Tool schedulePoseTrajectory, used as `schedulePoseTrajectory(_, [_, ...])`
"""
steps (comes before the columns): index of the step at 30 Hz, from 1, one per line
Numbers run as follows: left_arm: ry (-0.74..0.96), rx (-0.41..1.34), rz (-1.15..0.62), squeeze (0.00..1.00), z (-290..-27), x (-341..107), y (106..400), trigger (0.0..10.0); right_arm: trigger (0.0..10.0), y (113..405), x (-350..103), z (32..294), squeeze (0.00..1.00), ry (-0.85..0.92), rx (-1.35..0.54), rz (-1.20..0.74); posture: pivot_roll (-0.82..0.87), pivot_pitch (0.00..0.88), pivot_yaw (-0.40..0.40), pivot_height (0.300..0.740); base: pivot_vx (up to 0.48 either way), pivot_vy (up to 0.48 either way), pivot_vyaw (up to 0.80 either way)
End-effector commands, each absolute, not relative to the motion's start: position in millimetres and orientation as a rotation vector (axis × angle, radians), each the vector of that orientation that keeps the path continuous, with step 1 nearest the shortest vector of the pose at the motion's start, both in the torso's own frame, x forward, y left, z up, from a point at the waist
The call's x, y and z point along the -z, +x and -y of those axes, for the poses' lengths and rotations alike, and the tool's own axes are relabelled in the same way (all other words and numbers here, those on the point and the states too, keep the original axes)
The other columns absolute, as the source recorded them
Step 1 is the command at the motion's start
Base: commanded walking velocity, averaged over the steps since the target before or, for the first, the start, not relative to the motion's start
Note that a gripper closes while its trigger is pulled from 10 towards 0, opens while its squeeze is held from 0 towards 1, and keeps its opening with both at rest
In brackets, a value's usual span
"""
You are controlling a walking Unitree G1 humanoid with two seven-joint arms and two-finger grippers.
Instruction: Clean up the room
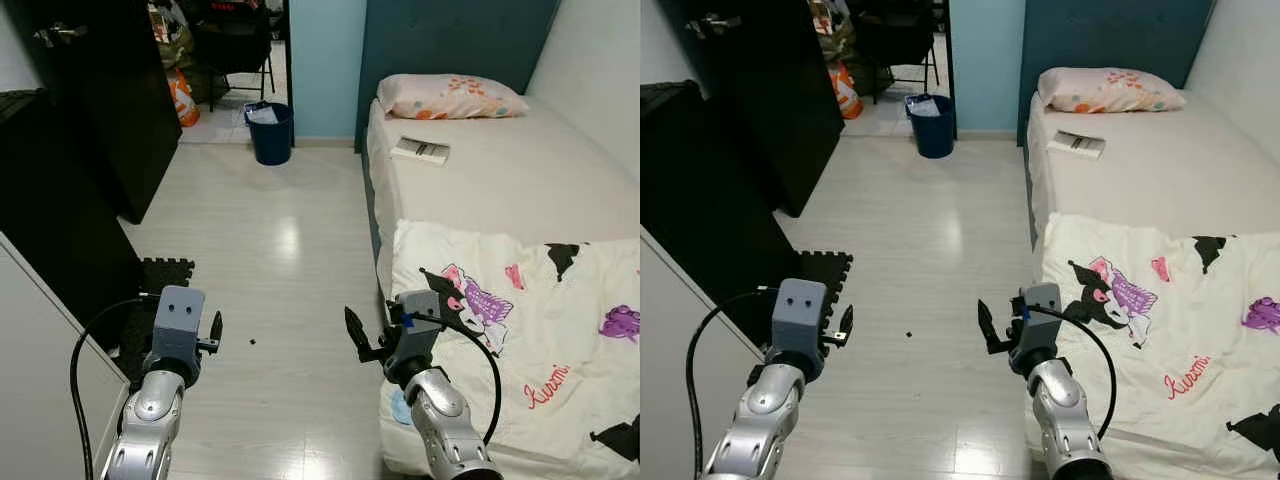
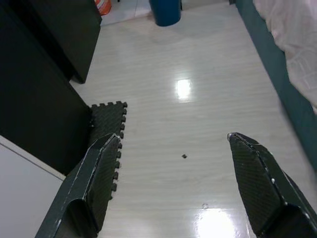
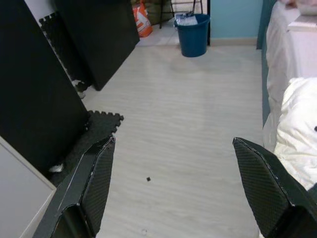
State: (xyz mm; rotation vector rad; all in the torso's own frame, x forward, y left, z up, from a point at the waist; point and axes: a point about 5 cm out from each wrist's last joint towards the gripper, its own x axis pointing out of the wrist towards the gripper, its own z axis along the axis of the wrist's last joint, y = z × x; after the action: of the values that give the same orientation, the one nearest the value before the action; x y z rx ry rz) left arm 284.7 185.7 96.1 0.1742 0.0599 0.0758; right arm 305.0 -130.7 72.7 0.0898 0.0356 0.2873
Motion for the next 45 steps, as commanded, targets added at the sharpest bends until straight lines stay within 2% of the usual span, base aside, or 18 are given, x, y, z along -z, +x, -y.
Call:
schedulePoseTrajectory(1, [0.157, -0.064, -0.060, 0.00, -182.9, -95.3, 284.8, 10.0, 10.0, 304.2, -72.2, 132.1, 0.00, 0.082, -0.273, -0.028, -0.01, 0.101, -0.001, 0.740, 0.296, 0.000, 0.00])
schedulePoseTrajectory(45, [0.135, -0.044, -0.038, 0.00, -181.3, -97.2, 288.8, 10.0, 10.0, 309.3, -75.5, 133.1, 0.00, 0.072, -0.264, -0.006, -0.01, 0.068, -0.011, 0.740, 0.347, 0.000, 0.00])
